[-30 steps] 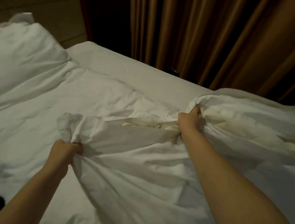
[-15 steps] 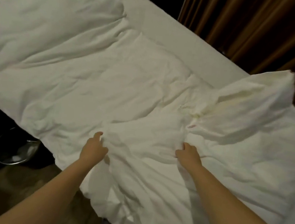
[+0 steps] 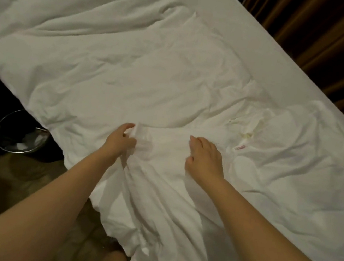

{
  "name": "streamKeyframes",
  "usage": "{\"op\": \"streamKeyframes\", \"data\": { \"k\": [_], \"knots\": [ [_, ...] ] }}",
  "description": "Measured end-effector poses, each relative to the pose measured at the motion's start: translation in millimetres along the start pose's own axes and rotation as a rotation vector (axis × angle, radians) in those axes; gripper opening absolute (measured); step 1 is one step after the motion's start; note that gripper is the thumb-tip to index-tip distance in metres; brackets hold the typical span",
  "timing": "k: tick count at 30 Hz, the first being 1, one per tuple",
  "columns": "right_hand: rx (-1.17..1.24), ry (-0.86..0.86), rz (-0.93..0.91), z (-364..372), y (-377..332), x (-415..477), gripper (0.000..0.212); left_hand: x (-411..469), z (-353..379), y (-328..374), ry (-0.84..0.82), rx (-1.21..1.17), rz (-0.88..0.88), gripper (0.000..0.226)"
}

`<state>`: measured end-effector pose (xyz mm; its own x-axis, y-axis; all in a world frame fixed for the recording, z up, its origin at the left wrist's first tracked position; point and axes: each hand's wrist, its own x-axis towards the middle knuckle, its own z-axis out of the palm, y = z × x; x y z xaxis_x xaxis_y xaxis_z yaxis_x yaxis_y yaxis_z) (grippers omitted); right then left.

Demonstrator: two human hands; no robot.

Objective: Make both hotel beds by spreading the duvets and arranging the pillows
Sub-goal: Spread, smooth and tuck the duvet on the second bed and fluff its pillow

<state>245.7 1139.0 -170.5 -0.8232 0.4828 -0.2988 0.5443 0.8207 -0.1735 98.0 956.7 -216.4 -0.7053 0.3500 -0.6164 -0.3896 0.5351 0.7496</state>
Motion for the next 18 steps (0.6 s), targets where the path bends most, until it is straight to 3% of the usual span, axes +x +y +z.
{"op": "streamKeyframes", "data": {
  "k": [4,7,12,18],
  "knots": [
    [-0.026,-0.138,-0.088,-11.6,-24.6,24.4,0.072,-33.0,-24.5,17.9,-0.269,-0.113,0.046,0.066],
    [-0.099,-0.275,-0.171,-17.5,-38.5,34.6,0.084,-53.5,-44.5,18.1,-0.415,0.149,0.155,0.059],
    [-0.215,-0.317,-0.321,-29.8,-54.0,28.5,0.067,-85.8,-54.1,13.3,-0.236,0.493,0.371,0.017],
    [-0.048,-0.193,-0.379,-53.9,-33.0,-11.2,0.071,-137.0,-51.1,8.0,0.020,0.480,0.690,0.026]
  ]
}}
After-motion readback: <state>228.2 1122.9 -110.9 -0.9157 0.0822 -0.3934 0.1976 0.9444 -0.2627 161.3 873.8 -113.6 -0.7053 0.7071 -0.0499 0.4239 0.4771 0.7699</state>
